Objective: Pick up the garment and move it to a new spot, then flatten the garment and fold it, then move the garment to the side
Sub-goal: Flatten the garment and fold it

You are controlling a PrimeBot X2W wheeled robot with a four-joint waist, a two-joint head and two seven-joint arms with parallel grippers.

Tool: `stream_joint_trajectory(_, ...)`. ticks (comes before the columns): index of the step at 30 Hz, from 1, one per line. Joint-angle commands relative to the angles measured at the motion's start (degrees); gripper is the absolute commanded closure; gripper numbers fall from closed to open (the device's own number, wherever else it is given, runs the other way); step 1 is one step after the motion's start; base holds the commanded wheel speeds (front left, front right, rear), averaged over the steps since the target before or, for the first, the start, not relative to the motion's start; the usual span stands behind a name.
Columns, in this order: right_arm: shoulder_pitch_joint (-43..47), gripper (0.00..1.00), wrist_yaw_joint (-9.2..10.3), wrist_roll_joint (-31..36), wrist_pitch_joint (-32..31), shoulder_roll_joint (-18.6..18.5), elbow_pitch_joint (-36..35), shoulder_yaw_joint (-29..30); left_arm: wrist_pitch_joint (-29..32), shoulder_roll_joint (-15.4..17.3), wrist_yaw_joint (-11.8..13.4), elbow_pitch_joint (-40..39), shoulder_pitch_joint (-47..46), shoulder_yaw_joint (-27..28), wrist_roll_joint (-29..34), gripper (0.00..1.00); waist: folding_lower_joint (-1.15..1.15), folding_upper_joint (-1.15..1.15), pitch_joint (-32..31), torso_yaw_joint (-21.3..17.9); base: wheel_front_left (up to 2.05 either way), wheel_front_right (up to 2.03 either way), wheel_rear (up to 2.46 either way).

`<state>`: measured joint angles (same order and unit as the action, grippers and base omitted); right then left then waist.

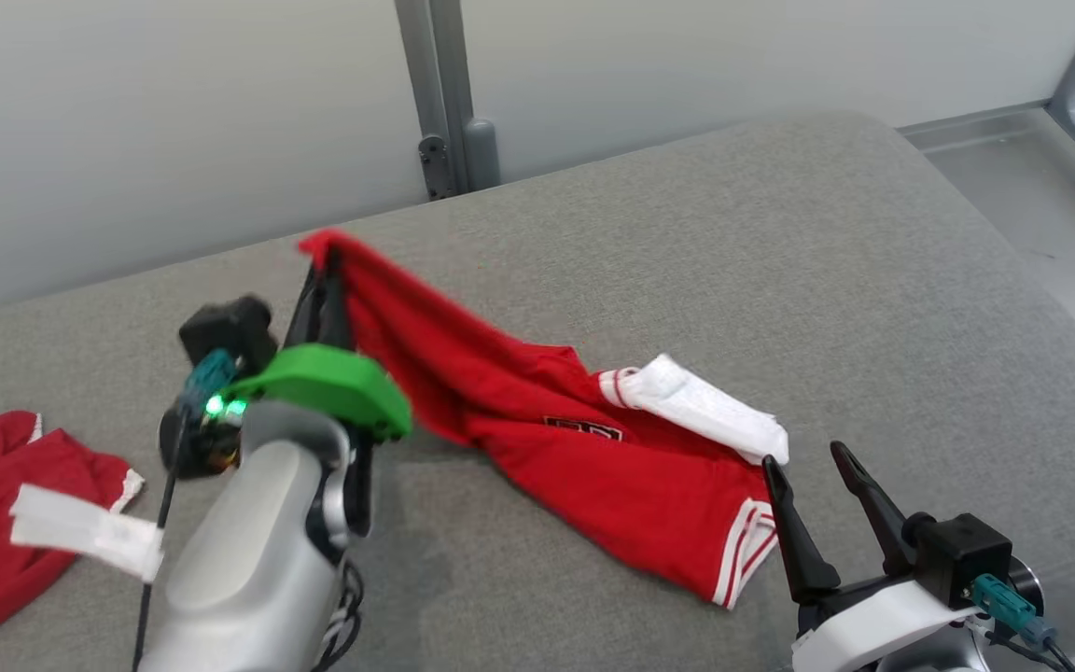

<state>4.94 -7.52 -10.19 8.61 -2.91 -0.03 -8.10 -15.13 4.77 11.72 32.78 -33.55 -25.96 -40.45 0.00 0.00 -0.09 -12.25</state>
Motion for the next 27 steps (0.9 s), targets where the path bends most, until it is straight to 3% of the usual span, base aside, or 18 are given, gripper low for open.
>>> stream_joint_trajectory(1, -0.20, 0.00, 0.06, 0.05, -0.09, -0.02, -0.13, 0.27, -0.02, 1.52, 0.50, 1.95, 2.26, 0.92, 0.01, 1.00, 0.00, 0.00, 0.11, 3.03, 0.00, 0.00, 0.00)
stream_joint_trajectory(8, 0.76, 0.00, 0.06, 0.28, -0.61, -0.01, -0.83, 0.67, 0.70, 4.81, -0.12, 9.37, 9.91, 3.55, -2.67, 1.00, 0.00, 0.00, -0.08, 5.51, 0.00, 0.00, 0.00)
stream_joint_trajectory(14, 1.26, 0.00, 0.06, 0.34, -1.03, -0.01, -1.68, 1.33, 0.59, 5.56, -0.81, 7.67, 13.99, 4.29, -4.08, 1.00, 0.00, 0.00, -0.05, 6.42, 0.00, 0.00, 0.00)
stream_joint_trajectory(21, 2.01, 0.00, 0.06, 0.43, -1.20, -0.02, -2.29, 2.36, 2.13, 8.55, 2.30, -4.43, 20.49, 3.83, -2.26, 1.00, 0.00, 0.00, -0.41, 6.92, 0.00, 0.00, 0.00)
stream_joint_trajectory(27, 2.93, 0.00, 0.06, 0.44, -1.13, -0.02, -2.82, 3.55, 10.06, 12.89, 7.28, -25.31, 30.41, 1.65, -1.89, 1.00, 0.00, 0.00, -0.65, 7.49, 0.00, 0.00, 0.00)
